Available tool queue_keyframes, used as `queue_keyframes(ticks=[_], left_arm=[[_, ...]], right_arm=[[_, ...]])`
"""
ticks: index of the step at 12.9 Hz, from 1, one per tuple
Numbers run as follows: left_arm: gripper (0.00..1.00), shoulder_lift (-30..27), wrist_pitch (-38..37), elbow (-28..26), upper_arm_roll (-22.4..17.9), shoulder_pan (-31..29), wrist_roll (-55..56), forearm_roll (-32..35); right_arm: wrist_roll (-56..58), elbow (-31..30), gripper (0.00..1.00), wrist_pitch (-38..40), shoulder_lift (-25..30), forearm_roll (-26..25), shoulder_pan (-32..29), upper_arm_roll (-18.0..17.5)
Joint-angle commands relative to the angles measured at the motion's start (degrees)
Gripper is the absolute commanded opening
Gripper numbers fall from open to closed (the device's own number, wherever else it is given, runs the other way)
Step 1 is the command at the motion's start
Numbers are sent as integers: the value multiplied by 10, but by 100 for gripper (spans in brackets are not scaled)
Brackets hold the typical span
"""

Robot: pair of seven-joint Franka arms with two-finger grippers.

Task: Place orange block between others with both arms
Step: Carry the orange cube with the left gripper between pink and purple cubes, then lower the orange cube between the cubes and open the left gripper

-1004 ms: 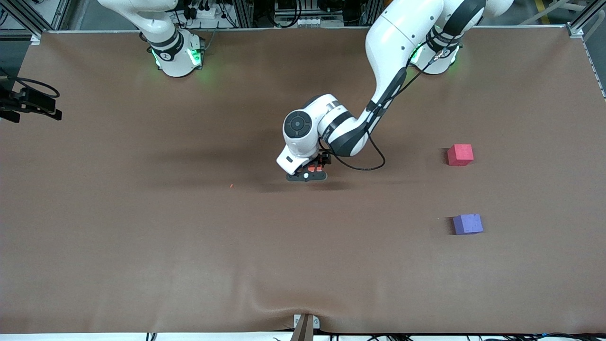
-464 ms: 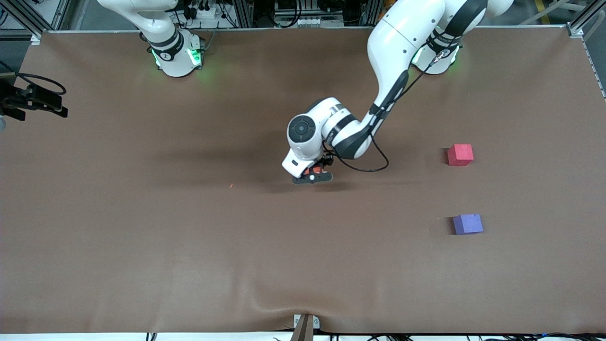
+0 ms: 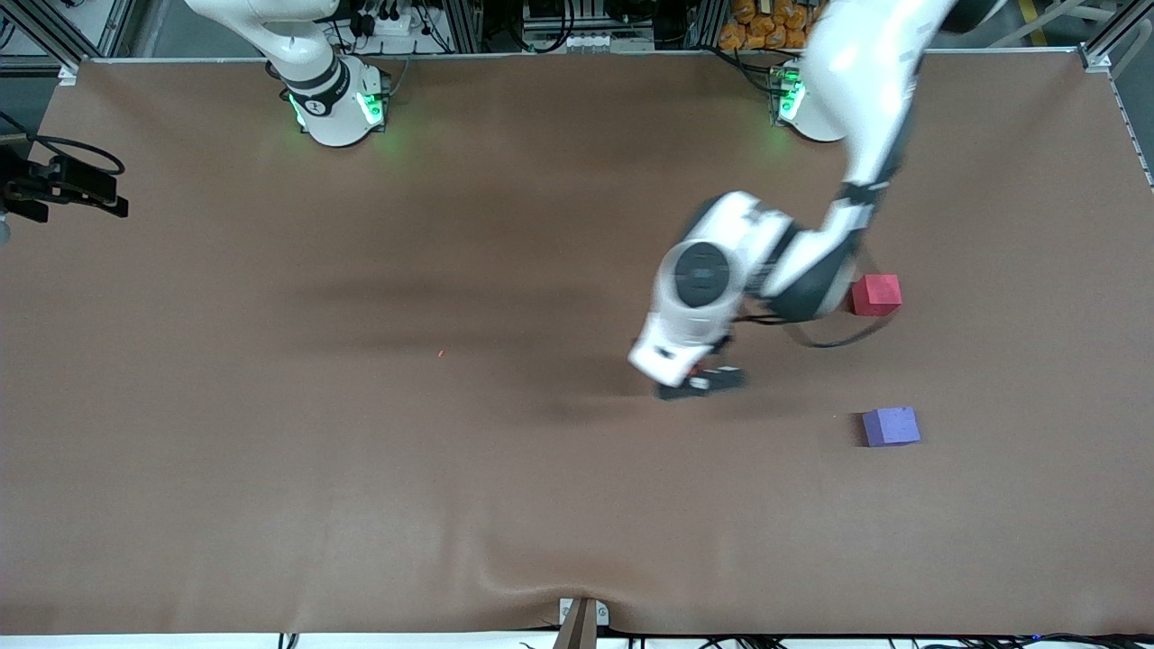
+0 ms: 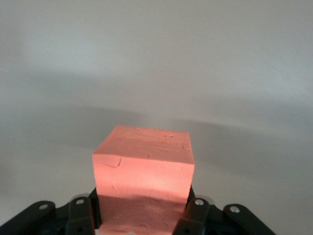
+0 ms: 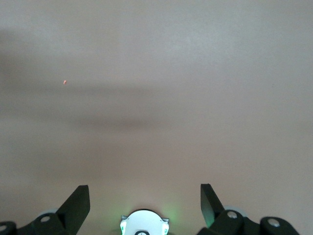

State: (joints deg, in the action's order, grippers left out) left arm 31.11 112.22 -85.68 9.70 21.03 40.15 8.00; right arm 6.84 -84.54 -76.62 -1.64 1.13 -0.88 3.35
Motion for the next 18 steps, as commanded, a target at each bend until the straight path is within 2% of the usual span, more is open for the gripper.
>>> queue_keyframes(ticks=[1,4,7,9,13,16,18], left_arm=[[0,-94,6,-111,11,-86,-109,10],[0,-105,13,-149,12,-201,-274,9],[0,-94,104,-205,11,-290,-394,10],[0,-73,139,-222,10,-307,-402,16],[0,-53,152,-241,10,-311,-400,17],[0,-45,209,-280,8,-306,-367,22],[0,-42,217,-290,8,-308,-341,40]], right_arm=[[-21,8,100,10,6,15,7,5],[-22,9,100,16,6,9,7,6],[-23,19,100,29,6,9,7,6],[-23,25,100,38,5,-1,7,6],[-22,20,100,37,2,-9,7,6],[-23,18,100,35,1,-13,7,5],[-23,18,100,31,0,-12,7,5]])
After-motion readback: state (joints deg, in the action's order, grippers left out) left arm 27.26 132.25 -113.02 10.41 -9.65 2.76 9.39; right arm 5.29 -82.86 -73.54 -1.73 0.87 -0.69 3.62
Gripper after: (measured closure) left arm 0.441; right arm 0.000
